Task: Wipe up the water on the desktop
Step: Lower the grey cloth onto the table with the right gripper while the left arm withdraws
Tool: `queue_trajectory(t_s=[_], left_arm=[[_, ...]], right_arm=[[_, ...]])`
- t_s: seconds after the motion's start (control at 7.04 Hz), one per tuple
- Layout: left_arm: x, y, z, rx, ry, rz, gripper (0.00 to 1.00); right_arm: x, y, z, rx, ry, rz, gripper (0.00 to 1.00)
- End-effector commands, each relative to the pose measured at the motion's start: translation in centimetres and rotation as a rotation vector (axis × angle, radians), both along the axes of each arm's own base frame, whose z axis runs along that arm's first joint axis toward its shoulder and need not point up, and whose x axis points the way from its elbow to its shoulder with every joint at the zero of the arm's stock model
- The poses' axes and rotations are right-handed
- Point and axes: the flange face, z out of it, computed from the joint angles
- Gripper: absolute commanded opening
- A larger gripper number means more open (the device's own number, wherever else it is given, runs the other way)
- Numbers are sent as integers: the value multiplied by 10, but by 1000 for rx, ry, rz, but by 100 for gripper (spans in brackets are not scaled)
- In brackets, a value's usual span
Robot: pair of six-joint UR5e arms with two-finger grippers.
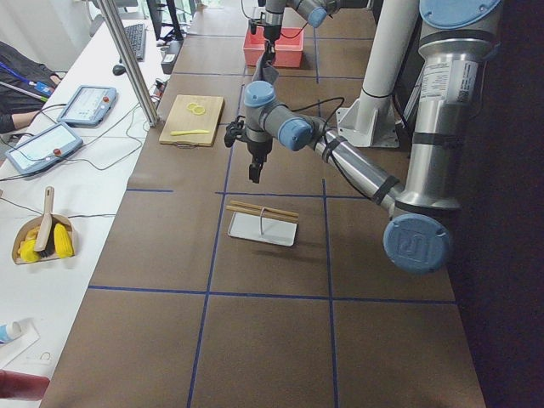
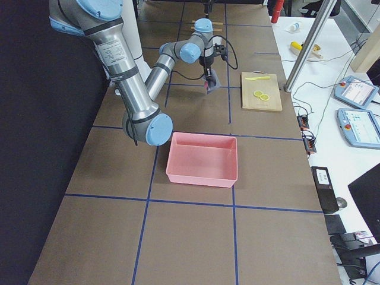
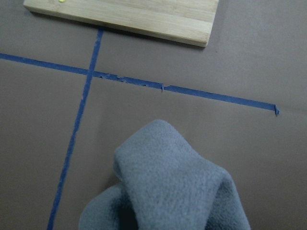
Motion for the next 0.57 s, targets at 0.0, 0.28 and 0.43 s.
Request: queue_trajectory(t_s=[0.0,0.28,0.43], left_arm=[[-115,15,112,-4,-85,24,100],[-189,38,214,-122,-34,-22,100],[-206,44,226,-158,-20,-72,100]], right_arm=[[7,-1,26,-56,50,5,0],[9,1,33,-80,60,20,0],[10,1,37,-93,64,30,0]])
